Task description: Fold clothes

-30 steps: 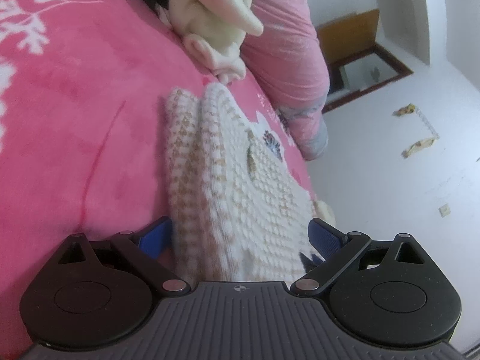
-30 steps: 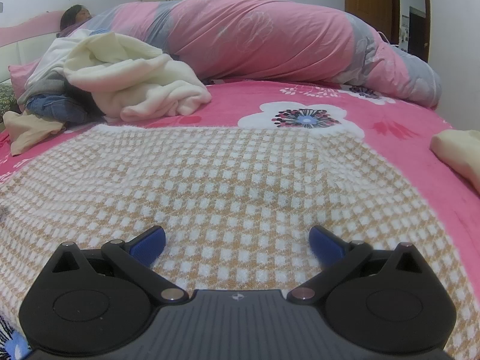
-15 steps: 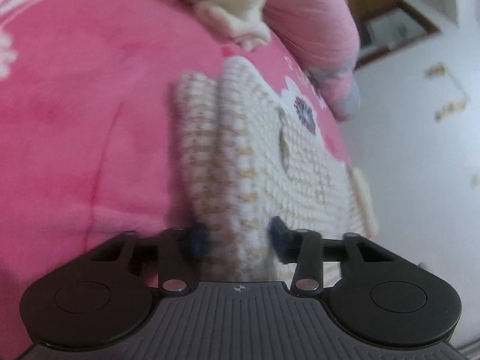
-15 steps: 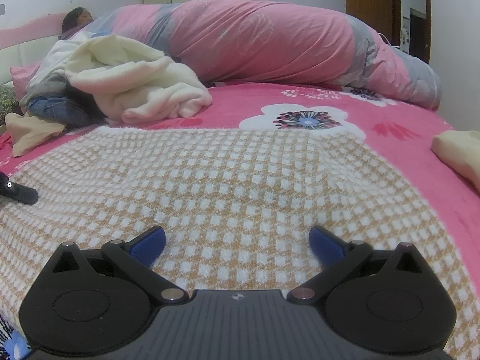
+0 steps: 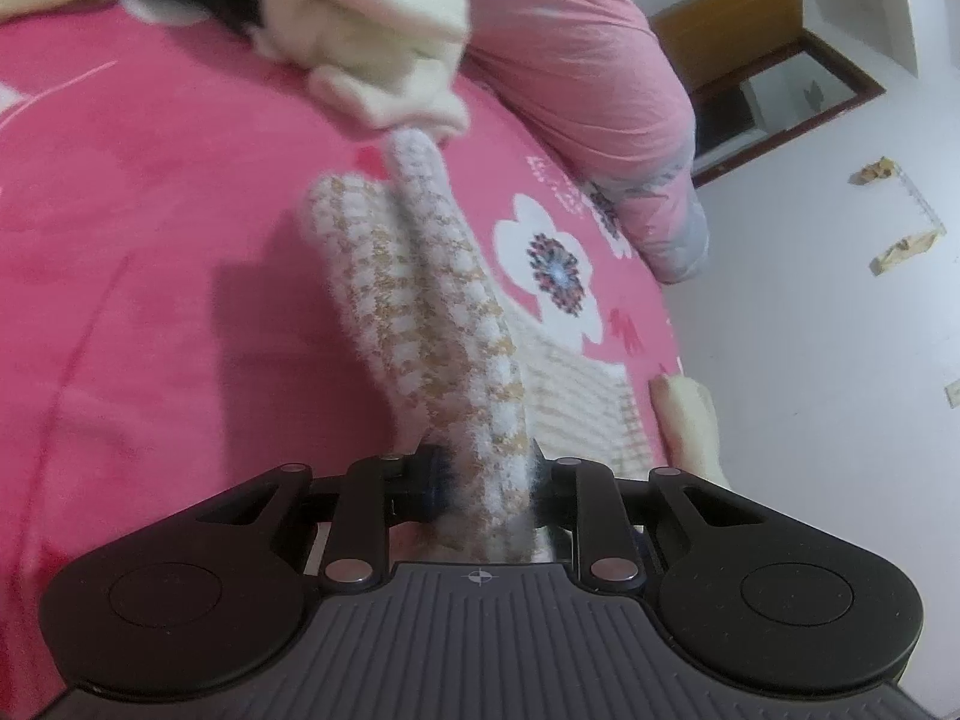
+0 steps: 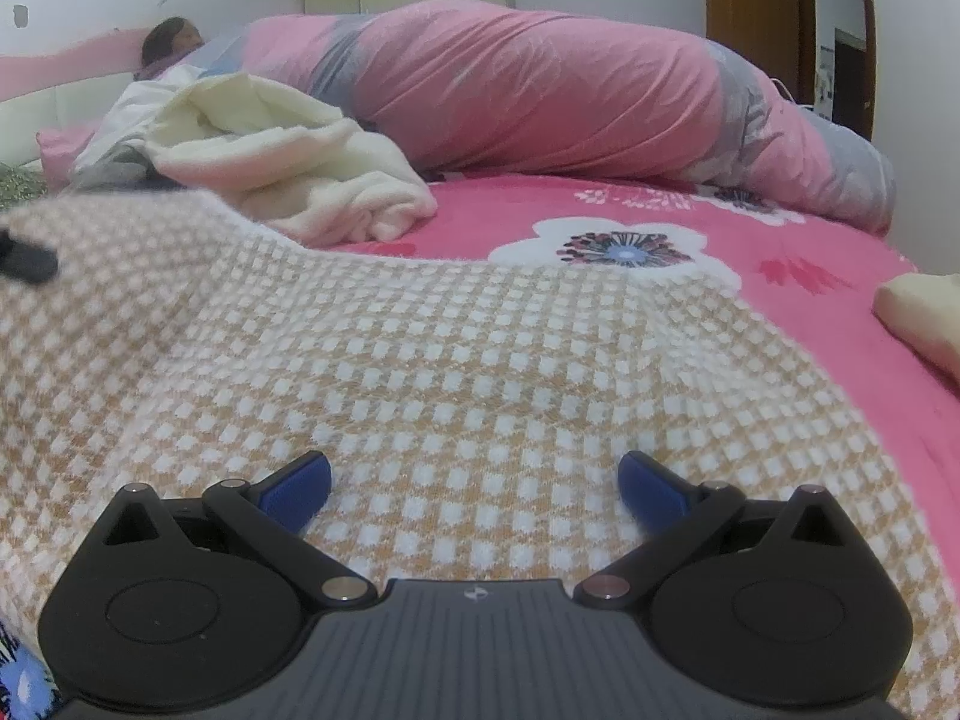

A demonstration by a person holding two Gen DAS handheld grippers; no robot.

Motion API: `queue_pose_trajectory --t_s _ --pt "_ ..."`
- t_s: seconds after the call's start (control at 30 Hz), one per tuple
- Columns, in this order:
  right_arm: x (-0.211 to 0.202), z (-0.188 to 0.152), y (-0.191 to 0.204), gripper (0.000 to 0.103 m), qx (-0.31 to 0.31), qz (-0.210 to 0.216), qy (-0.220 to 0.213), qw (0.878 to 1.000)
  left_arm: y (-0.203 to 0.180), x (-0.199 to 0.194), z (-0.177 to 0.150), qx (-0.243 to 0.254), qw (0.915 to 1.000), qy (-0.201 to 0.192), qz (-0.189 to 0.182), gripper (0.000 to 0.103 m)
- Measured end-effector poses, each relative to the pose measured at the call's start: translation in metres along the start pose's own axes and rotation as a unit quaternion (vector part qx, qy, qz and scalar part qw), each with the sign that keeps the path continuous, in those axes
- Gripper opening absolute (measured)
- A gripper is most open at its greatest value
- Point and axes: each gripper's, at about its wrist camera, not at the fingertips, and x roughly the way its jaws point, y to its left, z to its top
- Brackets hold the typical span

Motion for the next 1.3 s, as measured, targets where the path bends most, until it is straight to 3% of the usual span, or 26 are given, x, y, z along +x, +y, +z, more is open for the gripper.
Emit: queue_pose_trajectory --t_s 0.23,0.4,0.53,0.73,0.87,1.03,1.17,1.3 --pt "-0.003 -0.006 -0.002 0.103 -0.005 0.005 -0.016 1.0 -0.076 0.028 -0.009 0.035 0.9993 0.005 0.014 0.021" --pt "-0.006 -0.007 -0.008 0.103 -0.004 0.014 -0.022 1.0 -0.122 0.054 -0.025 0.079 0.9961 0.04 0.0 0.021" --pt "-0.009 -0.008 -0.013 0.103 0.0 0.022 -0.027 0.999 -0.138 0.094 -0.03 0.09 0.9932 0.073 0.009 0.021" --pt "-0.026 -0.013 -0.021 0.103 -0.007 0.036 -0.051 0.998 -0.138 0.134 -0.028 0.095 0.9896 0.108 -0.001 0.022" --pt "-0.051 -0.022 -0.035 0.103 -0.006 0.029 -0.074 0.997 -0.112 0.161 -0.026 0.081 0.9886 0.126 -0.009 0.028" --pt "-0.086 -0.037 -0.058 0.103 -0.003 0.017 -0.083 0.996 -0.081 0.158 -0.024 0.038 0.9882 0.13 -0.072 0.031" --pt "-0.102 -0.033 -0.076 0.103 0.087 0.089 -0.102 0.987 -0.058 0.154 -0.02 -0.001 0.9843 0.13 -0.12 0.033" --pt "-0.118 -0.029 -0.094 0.103 0.177 0.159 -0.12 0.964 -0.039 0.152 -0.017 -0.03 0.9786 0.128 -0.158 0.033"
